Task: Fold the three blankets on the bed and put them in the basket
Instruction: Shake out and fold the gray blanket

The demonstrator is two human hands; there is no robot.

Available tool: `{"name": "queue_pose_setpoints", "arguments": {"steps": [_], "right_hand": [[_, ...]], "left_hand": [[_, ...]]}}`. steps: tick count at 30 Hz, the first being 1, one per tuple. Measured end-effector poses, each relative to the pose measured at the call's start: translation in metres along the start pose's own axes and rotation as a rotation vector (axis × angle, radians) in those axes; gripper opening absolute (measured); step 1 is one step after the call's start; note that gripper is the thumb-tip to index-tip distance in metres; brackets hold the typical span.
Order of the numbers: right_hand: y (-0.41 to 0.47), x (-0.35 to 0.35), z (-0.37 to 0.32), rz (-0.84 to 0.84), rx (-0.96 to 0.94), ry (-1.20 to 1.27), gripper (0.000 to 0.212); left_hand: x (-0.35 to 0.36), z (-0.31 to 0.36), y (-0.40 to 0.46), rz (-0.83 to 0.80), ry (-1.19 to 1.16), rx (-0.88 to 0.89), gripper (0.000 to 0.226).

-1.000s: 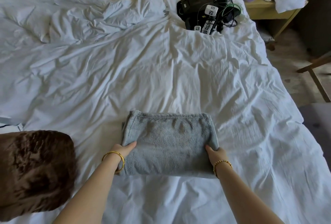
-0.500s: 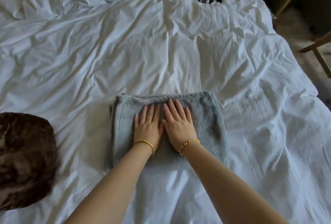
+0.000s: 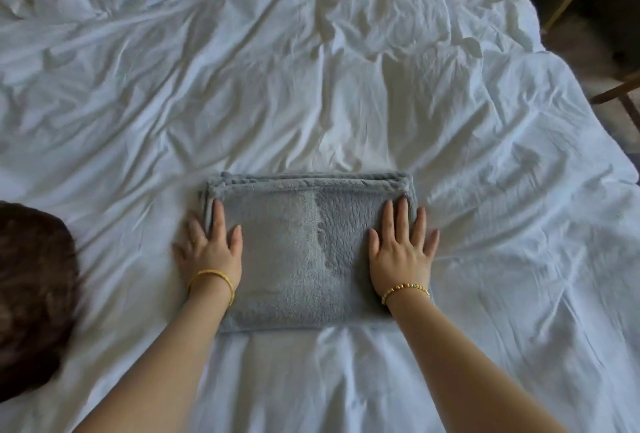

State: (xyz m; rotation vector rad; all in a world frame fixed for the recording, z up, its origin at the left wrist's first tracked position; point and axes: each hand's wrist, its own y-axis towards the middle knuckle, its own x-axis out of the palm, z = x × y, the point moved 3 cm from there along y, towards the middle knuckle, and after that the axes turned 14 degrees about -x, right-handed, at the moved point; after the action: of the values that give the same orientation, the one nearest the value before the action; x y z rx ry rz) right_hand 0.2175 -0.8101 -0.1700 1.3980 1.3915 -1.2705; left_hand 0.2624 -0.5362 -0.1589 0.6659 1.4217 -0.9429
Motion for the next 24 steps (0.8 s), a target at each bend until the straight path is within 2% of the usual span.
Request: {"name": "queue_pose_setpoints", "arguments": {"steps": [3, 5, 7, 10, 12, 14, 19, 24], "right_hand": [[-0.01, -0.005, 0.003, 0.033, -0.001, 0.104, 0.061], [-0.018, -0.014, 0.006, 0.105, 0.063, 0.225, 0.062], [-0.027, -0.022, 0.013, 0.169, 0.194, 0.402, 0.061], [-0.024, -0.033, 0.023, 0.055, 0.429, 0.775, 0.052], [-0.023, -0.046, 0.023, -0.015, 0.493, 0.995, 0.048], [-0.027, -0.057, 0.021, -0.076, 0.538, 1.058, 0.049], [-0.036, -0.094, -0.011, -0.245, 0.57, 1.078, 0.065], [-0.032, -0.147, -0.111, -0.158, 0.292, 1.033, 0.05]], "left_hand": [[-0.005, -0.018, -0.009, -0.052, -0.002, -0.019, 0.059], [-0.013, -0.027, -0.015, -0.105, -0.167, -0.15, 0.058], [-0.017, -0.036, -0.017, -0.233, -0.378, -0.304, 0.057], [-0.031, -0.041, -0.014, -0.549, -0.624, -0.431, 0.07], [-0.05, -0.039, -0.014, -0.628, -0.707, -0.424, 0.063], [-0.075, -0.038, -0.016, -0.619, -0.696, -0.405, 0.057], [-0.153, -0.056, -0.006, -0.548, -0.617, -0.363, 0.063], [-0.248, -0.12, 0.022, -0.078, -0.589, -0.257, 0.045]]}}
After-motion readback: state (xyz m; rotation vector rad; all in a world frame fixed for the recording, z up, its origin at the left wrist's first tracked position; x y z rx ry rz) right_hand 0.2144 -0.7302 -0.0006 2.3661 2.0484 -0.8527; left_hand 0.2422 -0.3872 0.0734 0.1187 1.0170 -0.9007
